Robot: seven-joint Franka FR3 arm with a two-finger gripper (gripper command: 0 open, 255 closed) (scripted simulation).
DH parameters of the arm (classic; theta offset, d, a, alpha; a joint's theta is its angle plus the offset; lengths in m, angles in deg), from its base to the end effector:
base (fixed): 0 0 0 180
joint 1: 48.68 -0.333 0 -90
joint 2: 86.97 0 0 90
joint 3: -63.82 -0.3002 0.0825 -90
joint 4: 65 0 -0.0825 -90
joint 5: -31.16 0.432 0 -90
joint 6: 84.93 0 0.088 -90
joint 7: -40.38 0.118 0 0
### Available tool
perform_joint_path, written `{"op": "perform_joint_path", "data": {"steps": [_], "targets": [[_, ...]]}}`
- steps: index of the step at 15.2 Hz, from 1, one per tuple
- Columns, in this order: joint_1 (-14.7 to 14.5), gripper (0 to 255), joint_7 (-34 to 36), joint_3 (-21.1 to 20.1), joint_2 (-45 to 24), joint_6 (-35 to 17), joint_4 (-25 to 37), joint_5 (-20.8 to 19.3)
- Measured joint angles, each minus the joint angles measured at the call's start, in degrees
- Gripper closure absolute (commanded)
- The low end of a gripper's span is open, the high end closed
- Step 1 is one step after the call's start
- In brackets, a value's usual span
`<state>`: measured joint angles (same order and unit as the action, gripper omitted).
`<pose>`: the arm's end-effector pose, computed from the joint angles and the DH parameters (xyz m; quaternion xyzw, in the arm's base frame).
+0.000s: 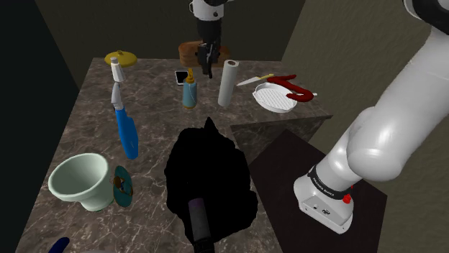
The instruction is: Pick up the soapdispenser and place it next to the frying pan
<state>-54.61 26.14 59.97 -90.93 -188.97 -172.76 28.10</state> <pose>0.5985 0.0976 0.4150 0.9739 0.2156 -0.0677 0.0205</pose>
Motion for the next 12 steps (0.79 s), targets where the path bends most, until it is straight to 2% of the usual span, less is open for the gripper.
{"op": "perform_joint_path", "data": {"steps": [9,12], "targets": [[-2.97,0,-2.84,-0.91,-23.27,3.41,23.17,-6.36],[-3.54,0,-3.0,-0.95,-26.03,3.51,25.54,-7.07]]}}
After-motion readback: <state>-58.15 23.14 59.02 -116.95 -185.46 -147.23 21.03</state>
